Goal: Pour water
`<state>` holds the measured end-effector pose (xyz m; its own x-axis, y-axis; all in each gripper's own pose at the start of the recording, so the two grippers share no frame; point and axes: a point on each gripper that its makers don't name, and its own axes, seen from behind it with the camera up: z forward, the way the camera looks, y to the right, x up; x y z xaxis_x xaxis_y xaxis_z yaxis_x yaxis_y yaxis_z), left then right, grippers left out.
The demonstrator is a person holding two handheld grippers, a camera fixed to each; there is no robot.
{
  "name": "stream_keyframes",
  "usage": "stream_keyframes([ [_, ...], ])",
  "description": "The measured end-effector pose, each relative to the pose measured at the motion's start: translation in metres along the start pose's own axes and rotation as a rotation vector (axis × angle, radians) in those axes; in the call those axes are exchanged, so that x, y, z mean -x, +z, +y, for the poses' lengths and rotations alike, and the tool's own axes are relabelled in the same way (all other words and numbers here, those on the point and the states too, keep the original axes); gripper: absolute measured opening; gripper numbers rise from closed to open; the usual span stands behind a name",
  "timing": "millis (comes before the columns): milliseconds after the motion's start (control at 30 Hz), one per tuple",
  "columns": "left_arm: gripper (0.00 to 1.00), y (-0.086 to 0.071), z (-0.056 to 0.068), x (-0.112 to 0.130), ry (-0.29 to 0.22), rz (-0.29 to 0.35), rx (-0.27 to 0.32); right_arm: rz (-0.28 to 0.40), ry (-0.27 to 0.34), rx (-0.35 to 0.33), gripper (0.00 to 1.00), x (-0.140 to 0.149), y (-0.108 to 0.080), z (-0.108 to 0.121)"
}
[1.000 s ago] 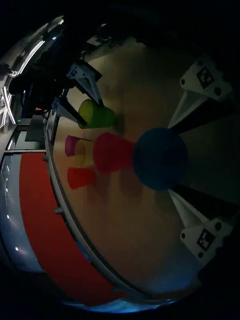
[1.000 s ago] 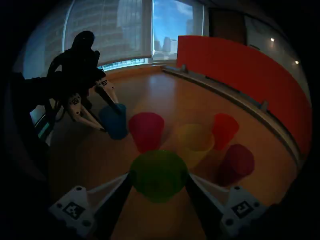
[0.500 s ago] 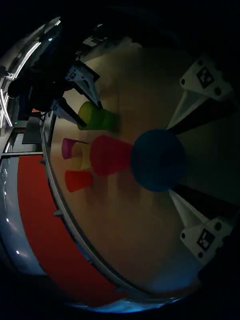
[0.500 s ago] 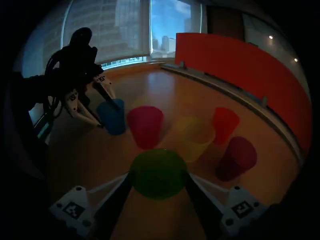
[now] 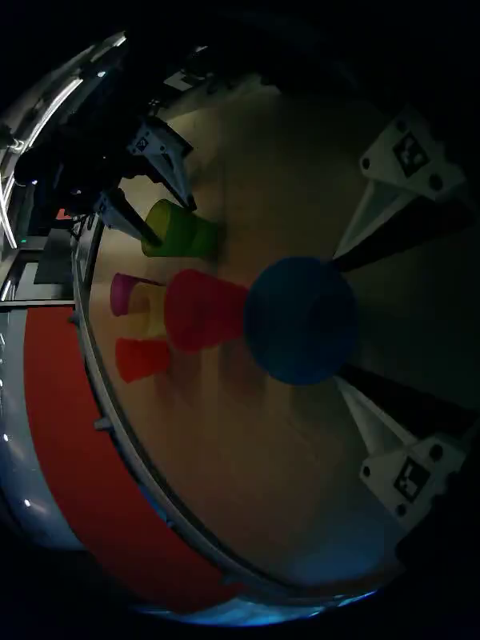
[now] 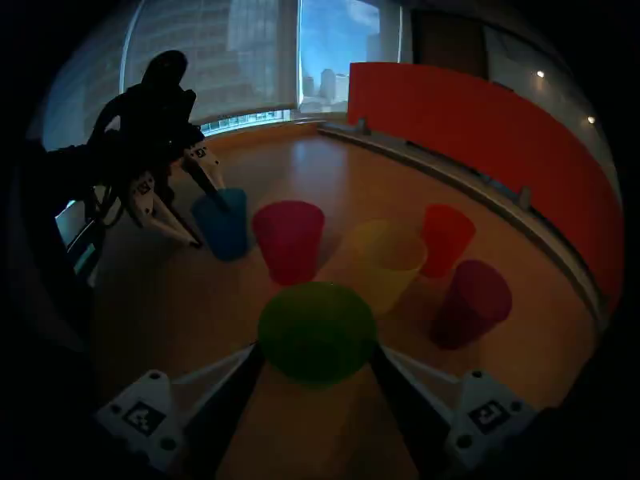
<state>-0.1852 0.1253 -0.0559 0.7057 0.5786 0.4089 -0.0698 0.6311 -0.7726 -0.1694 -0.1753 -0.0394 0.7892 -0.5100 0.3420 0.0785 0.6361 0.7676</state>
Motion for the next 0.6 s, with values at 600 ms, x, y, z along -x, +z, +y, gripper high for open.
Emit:
stream_keyframes([
  [600,0.84,-0.031,-0.011,0.020,-0.081,0.028,-0.112,0.052,0.069,0.082,0.98,0.010,-0.040,0.008],
])
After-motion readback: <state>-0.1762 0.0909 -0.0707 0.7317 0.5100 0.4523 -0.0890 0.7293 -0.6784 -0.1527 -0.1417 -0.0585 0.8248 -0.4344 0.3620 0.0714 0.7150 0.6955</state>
